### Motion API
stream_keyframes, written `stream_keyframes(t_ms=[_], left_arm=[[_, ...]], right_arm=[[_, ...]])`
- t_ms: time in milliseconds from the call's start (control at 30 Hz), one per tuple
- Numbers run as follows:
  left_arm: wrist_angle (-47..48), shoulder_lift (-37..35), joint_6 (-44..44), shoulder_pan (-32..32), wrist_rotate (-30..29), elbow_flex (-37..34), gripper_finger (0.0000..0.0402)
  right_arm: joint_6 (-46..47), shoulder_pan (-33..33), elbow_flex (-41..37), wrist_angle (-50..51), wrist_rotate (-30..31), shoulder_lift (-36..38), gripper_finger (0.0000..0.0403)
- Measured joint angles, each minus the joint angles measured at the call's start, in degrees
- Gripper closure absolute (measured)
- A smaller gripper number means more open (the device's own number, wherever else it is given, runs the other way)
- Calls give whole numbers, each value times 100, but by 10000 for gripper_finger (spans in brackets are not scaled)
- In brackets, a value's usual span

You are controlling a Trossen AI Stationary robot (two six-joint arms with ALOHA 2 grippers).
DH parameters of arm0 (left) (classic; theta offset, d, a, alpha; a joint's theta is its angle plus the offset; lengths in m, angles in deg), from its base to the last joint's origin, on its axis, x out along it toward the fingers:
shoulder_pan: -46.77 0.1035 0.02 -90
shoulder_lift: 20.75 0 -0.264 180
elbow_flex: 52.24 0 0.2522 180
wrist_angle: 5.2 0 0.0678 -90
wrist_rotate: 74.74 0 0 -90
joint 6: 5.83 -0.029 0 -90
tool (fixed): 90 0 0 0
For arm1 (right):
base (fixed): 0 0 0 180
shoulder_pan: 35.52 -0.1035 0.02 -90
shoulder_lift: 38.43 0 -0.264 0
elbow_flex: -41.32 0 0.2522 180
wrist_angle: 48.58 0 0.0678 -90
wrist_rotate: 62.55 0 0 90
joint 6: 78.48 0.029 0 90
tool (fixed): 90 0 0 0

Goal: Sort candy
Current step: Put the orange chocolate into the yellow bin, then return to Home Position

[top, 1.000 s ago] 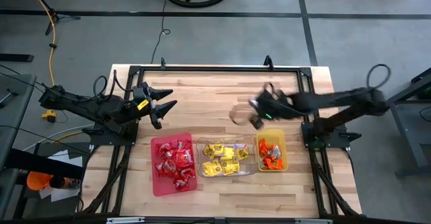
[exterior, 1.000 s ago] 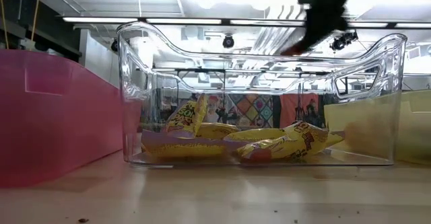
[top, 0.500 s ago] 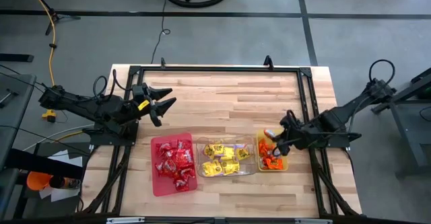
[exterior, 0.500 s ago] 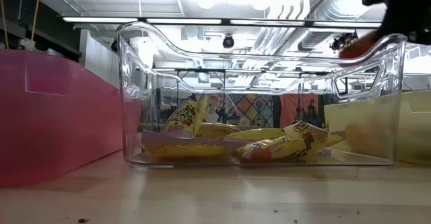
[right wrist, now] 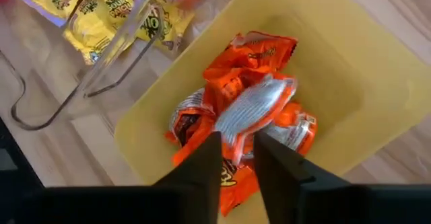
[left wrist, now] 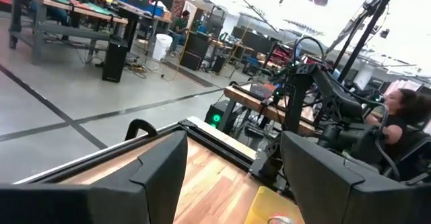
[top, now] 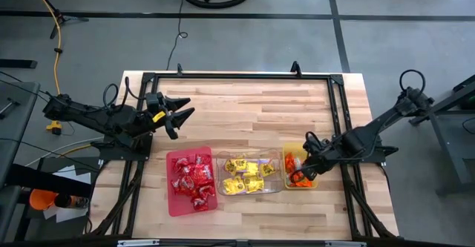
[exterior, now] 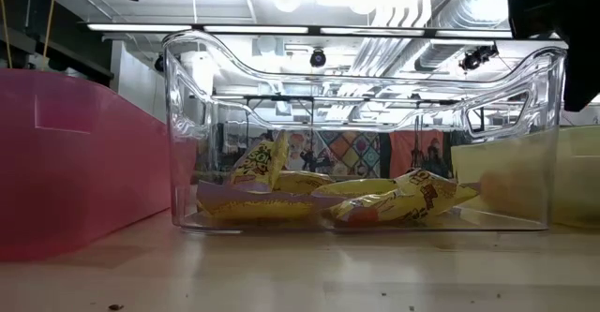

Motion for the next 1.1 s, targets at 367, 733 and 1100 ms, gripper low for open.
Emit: stream_keyframes(t_ms=[367,733,1100], left_arm=[[0,-2,-13,2,17,0,177],[-10,-7,14,2,1114,0,177],[-169,-164,-673,8,2578,-7,266]], right_arm=[[-603,461,439,33,161,-18,196],[-4753,1223,1218,-3845,777,-16,187],[-5789,1706,1408,-4700,626,-18,211]])
